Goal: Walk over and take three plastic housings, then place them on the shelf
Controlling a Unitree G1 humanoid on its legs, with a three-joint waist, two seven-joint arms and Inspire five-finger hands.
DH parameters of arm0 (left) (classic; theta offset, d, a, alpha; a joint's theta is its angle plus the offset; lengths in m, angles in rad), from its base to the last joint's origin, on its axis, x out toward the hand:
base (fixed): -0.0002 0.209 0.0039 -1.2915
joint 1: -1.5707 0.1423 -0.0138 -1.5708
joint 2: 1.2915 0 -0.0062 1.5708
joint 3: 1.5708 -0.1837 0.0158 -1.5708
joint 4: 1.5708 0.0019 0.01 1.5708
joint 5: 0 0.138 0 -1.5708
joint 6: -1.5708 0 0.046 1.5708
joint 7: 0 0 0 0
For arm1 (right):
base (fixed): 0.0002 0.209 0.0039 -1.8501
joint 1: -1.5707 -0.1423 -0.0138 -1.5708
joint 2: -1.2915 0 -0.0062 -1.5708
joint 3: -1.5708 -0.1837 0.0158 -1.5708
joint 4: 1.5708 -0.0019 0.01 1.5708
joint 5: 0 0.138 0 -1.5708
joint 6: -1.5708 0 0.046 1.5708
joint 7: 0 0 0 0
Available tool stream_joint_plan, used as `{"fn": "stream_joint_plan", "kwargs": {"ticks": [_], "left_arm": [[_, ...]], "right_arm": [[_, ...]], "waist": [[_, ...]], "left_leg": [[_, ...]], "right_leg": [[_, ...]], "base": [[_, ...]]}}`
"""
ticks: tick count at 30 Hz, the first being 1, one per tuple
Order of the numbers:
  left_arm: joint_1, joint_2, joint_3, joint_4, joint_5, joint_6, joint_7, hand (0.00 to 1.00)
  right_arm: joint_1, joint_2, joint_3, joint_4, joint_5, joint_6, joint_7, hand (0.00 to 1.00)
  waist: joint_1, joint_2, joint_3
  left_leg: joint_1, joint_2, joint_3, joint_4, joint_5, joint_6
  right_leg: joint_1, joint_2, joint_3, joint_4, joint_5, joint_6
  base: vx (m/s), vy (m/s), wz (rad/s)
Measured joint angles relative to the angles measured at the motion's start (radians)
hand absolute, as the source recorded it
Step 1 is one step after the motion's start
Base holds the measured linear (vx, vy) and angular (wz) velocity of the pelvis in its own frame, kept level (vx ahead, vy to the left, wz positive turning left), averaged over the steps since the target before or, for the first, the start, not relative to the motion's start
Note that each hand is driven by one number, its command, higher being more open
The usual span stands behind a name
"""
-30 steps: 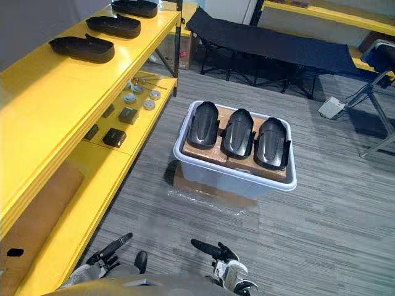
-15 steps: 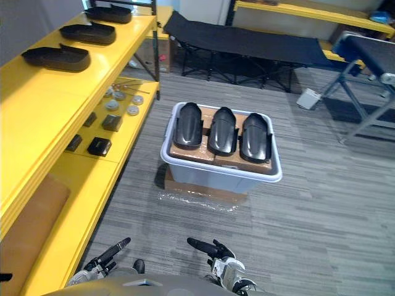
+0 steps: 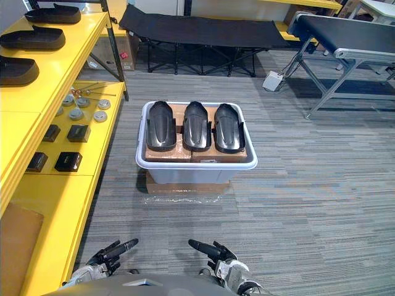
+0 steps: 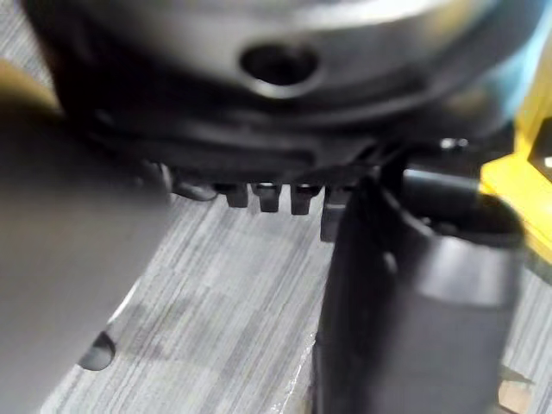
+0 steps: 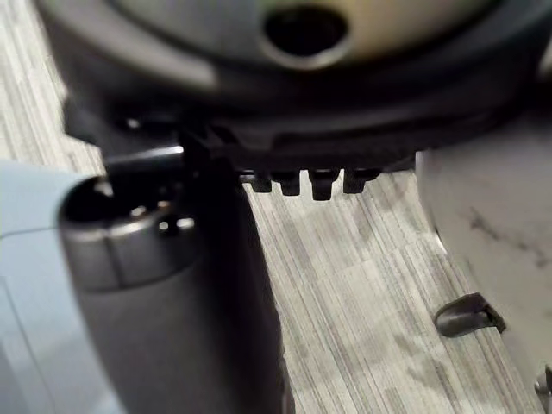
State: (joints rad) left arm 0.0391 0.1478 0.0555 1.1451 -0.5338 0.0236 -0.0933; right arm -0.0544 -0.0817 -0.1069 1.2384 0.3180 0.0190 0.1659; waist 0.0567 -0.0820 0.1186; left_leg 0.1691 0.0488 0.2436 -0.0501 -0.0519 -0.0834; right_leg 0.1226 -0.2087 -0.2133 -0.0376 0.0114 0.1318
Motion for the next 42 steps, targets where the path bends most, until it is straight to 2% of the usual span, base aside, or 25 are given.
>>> {"fn": "stream_joint_plan", "kwargs": {"ticks": [3, 5, 6, 9, 10, 13, 17, 20, 23, 25, 27, 28, 30, 31, 32, 33, 34, 35, 36, 37, 39, 40, 41, 42], "left_arm": [[0.004, -0.004, 0.047, -0.012, -0.097, -0.002, 0.003, 1.00], [0.004, -0.020, 0.094, -0.028, -0.136, -0.003, 0.000, 1.00], [0.006, -0.029, 0.115, -0.028, -0.136, -0.003, -0.002, 1.00], [0.017, -0.059, 0.130, -0.022, -0.122, 0.000, -0.002, 1.00], [0.037, -0.070, 0.152, -0.028, -0.124, 0.000, -0.003, 1.00], [0.100, -0.072, 0.172, -0.030, -0.118, -0.002, -0.002, 1.00], [0.130, -0.065, 0.182, -0.005, -0.114, 0.000, 0.004, 1.00], [0.114, -0.055, 0.180, -0.007, -0.116, 0.000, 0.026, 1.00], [0.107, -0.049, 0.182, -0.014, -0.119, -0.001, 0.036, 1.00], [0.101, -0.043, 0.192, -0.034, -0.119, -0.002, 0.037, 1.00], [0.102, -0.044, 0.198, -0.036, -0.119, 0.002, 0.037, 1.00], [0.106, -0.051, 0.199, -0.036, -0.121, 0.004, 0.036, 1.00], [0.107, -0.049, 0.205, -0.040, -0.124, 0.006, 0.034, 1.00], [0.114, -0.049, 0.217, -0.053, -0.132, 0.008, 0.024, 1.00], [0.119, -0.048, 0.218, -0.058, -0.135, 0.006, 0.020, 1.00], [0.124, -0.045, 0.217, -0.058, -0.153, 0.004, 0.011, 1.00], [0.130, -0.046, 0.216, -0.058, -0.190, 0.005, -0.005, 1.00], [0.134, -0.046, 0.215, -0.058, -0.217, 0.005, -0.006, 1.00], [0.143, -0.058, 0.218, -0.052, -0.261, 0.006, 0.003, 1.00], [0.161, -0.075, 0.228, -0.052, -0.290, 0.011, 0.008, 1.00], [0.162, -0.106, 0.249, -0.036, -0.292, 0.024, 0.005, 1.00], [0.168, -0.127, 0.281, -0.034, -0.283, 0.023, -0.015, 1.00], [0.168, -0.131, 0.286, -0.033, -0.277, 0.020, -0.020, 1.00], [0.168, -0.132, 0.294, -0.033, -0.251, 0.018, -0.029, 1.00]], "right_arm": [[0.003, -0.003, 0.001, 0.001, -0.041, -0.011, 0.015, 1.00], [-0.001, -0.015, 0.002, 0.001, -0.070, -0.014, 0.023, 1.00], [-0.001, -0.020, 0.003, 0.001, -0.077, -0.013, 0.024, 1.00], [-0.005, -0.040, 0.002, 0.002, -0.081, -0.015, 0.020, 1.00], [-0.007, -0.042, 0.002, 0.002, -0.088, -0.014, 0.016, 1.00], [-0.012, -0.039, 0.021, 0.002, -0.105, -0.013, -0.005, 1.00], [-0.008, -0.036, 0.021, 0.002, -0.082, -0.023, -0.016, 1.00], [0.002, -0.037, 0.020, 0.002, -0.078, -0.048, -0.011, 1.00], [0.003, -0.037, 0.021, 0.001, -0.078, -0.055, -0.004, 1.00], [0.002, -0.037, 0.030, 0.002, -0.074, -0.054, -0.002, 1.00], [-0.003, -0.038, 0.036, 0.002, -0.073, -0.054, 0.001, 1.00], [-0.004, -0.035, 0.039, -0.002, -0.078, -0.057, 0.000, 1.00], [-0.006, -0.037, 0.039, -0.016, -0.078, -0.054, -0.001, 1.00], [-0.008, -0.038, 0.041, -0.022, -0.080, -0.054, -0.007, 1.00], [-0.008, -0.037, 0.043, -0.022, -0.080, -0.054, -0.009, 1.00], [-0.008, -0.037, 0.053, -0.021, -0.080, -0.052, -0.013, 1.00], [-0.007, -0.036, 0.073, -0.018, -0.086, -0.048, -0.015, 1.00], [-0.007, -0.035, 0.084, -0.016, -0.093, -0.045, -0.014, 1.00], [-0.011, -0.042, 0.098, -0.014, -0.112, -0.039, -0.007, 1.00], [-0.011, -0.044, 0.102, -0.012, -0.119, -0.027, -0.004, 1.00], [-0.012, -0.049, 0.098, -0.002, -0.118, -0.024, -0.005, 1.00], [-0.004, -0.052, 0.097, 0.004, -0.117, -0.023, -0.007, 1.00], [0.000, -0.053, 0.094, 0.004, -0.115, -0.023, -0.009, 1.00], [0.003, -0.056, 0.085, 0.004, -0.112, -0.022, -0.017, 1.00]], "waist": [[0.013, 0.006, 0.001], [0.021, 0.037, 0.010], [0.030, 0.045, 0.017], [0.064, 0.071, 0.037], [0.083, 0.071, 0.044], [0.085, 0.064, 0.042], [0.087, 0.055, 0.048], [0.082, 0.048, 0.051], [0.080, 0.042, 0.051], [0.080, 0.026, 0.049], [0.086, 0.033, 0.048], [0.089, 0.048, 0.050], [0.089, 0.049, 0.050], [0.092, 0.056, 0.051], [0.093, 0.055, 0.051], [0.093, 0.051, 0.048], [0.097, 0.044, 0.043], [0.103, 0.036, 0.037], [0.108, 0.048, 0.032], [0.109, 0.062, 0.008], [0.109, 0.081, 0.006], [0.109, 0.083, 0.007], [0.110, 0.084, 0.008], [0.115, 0.084, 0.009]], "left_leg": [[-0.109, 0.034, -0.005, 0.241, -0.109, 0.003], [-0.215, 0.071, -0.021, 0.442, -0.171, 0.002], [-0.247, 0.081, -0.028, 0.496, -0.176, 0.000], [-0.222, 0.066, -0.062, 0.436, -0.185, 0.001], [-0.209, 0.051, -0.056, 0.398, -0.174, 0.007], [-0.176, 0.015, -0.063, 0.301, -0.121, 0.019], [-0.182, 0.011, -0.101, 0.291, -0.115, 0.019], [-0.184, 0.017, -0.129, 0.321, -0.125, 0.012], [-0.183, 0.023, -0.130, 0.366, -0.145, 0.022], [-0.194, 0.033, -0.121, 0.399, -0.166, 0.033], [-0.197, 0.052, -0.099, 0.416, -0.186, 0.043], [-0.195, 0.068, -0.085, 0.417, -0.190, 0.046], [-0.192, 0.084, -0.086, 0.420, -0.197, 0.048], [-0.195, 0.109, -0.102, 0.444, -0.218, 0.023], [-0.198, 0.118, -0.108, 0.453, -0.225, 0.015], [-0.194, 0.128, -0.126, 0.464, -0.235, -0.001], [-0.190, 0.137, -0.138, 0.466, -0.241, -0.016], [-0.193, 0.137, -0.142, 0.466, -0.243, -0.024], [-0.198, 0.159, -0.159, 0.467, -0.244, -0.036], [-0.212, 0.183, -0.170, 0.461, -0.212, -0.028], [-0.252, 0.200, -0.181, 0.505, -0.147, -0.007], [-0.288, 0.215, -0.182, 0.542, -0.104, -0.011], [-0.293, 0.217, -0.182, 0.550, -0.091, -0.016], [-0.302, 0.213, -0.177, 0.551, -0.094, -0.035]], "right_leg": [[0.000, -0.001, -0.007, 0.002, 0.012, 0.000], [0.002, 0.017, -0.034, 0.003, 0.010, 0.001], [0.001, 0.021, -0.046, 0.008, 0.010, 0.001], [-0.007, 0.021, -0.058, 0.024, 0.010, 0.001], [-0.012, 0.011, -0.053, 0.023, 0.011, 0.001], [-0.017, -0.010, -0.051, 0.019, 0.020, -0.002], [-0.022, 0.000, -0.058, 0.018, 0.019, -0.012], [-0.034, 0.008, -0.054, 0.063, -0.001, -0.032], [-0.031, 0.010, -0.038, 0.067, 0.008, -0.015], [-0.041, 0.001, -0.030, 0.067, 0.026, 0.002], [-0.075, 0.000, -0.032, 0.109, 0.036, 0.011], [-0.111, 0.000, -0.043, 0.160, 0.031, 0.007], [-0.137, -0.018, -0.095, 0.210, 0.010, -0.027], [-0.150, -0.032, -0.117, 0.246, 0.006, -0.033], [-0.150, -0.037, -0.115, 0.261, 0.006, -0.029], [-0.144, -0.043, -0.116, 0.272, 0.010, -0.016], [-0.133, -0.044, -0.122, 0.261, 0.008, -0.018], [-0.134, -0.043, -0.122, 0.256, 0.006, -0.021], [-0.124, -0.028, -0.139, 0.245, -0.047, 0.000], [-0.116, 0.009, -0.170, 0.220, -0.065, -0.011], [-0.089, 0.036, -0.198, 0.179, -0.063, -0.020], [-0.054, 0.058, -0.232, 0.137, -0.042, -0.041], [-0.040, 0.062, -0.247, 0.125, -0.043, -0.046], [-0.023, 0.062, -0.264, 0.113, -0.046, -0.055]], "base": [[-0.08, -0.009, -0.04], [-0.11, -0.002, 0.20], [-0.13, 0.008, 0.31], [-0.13, 0.016, 0.23], [-0.17, 0.011, -0.03], [-0.12, -0.012, 0.04], [-0.03, -0.025, 0.07], [0.01, 0.006, -0.02], [0.01, 0.049, -0.25], [-0.05, 0.106, -0.28], [-0.11, 0.110, -0.43], [-0.16, 0.107, -0.39], [-0.11, 0.036, -0.05], [-0.08, -0.021, 0.12], [-0.06, -0.101, 0.25], [0.03, -0.183, 0.32], [0.06, -0.208, 0.29], [0.16, -0.303, 0.22], [0.16, -0.242, 0.23], [0.17, -0.233, 0.30], [0.21, -0.217, 0.43], [0.27, -0.276, 0.51], [0.26, -0.238, 0.56], [0.19, -0.098, 0.39]]}}
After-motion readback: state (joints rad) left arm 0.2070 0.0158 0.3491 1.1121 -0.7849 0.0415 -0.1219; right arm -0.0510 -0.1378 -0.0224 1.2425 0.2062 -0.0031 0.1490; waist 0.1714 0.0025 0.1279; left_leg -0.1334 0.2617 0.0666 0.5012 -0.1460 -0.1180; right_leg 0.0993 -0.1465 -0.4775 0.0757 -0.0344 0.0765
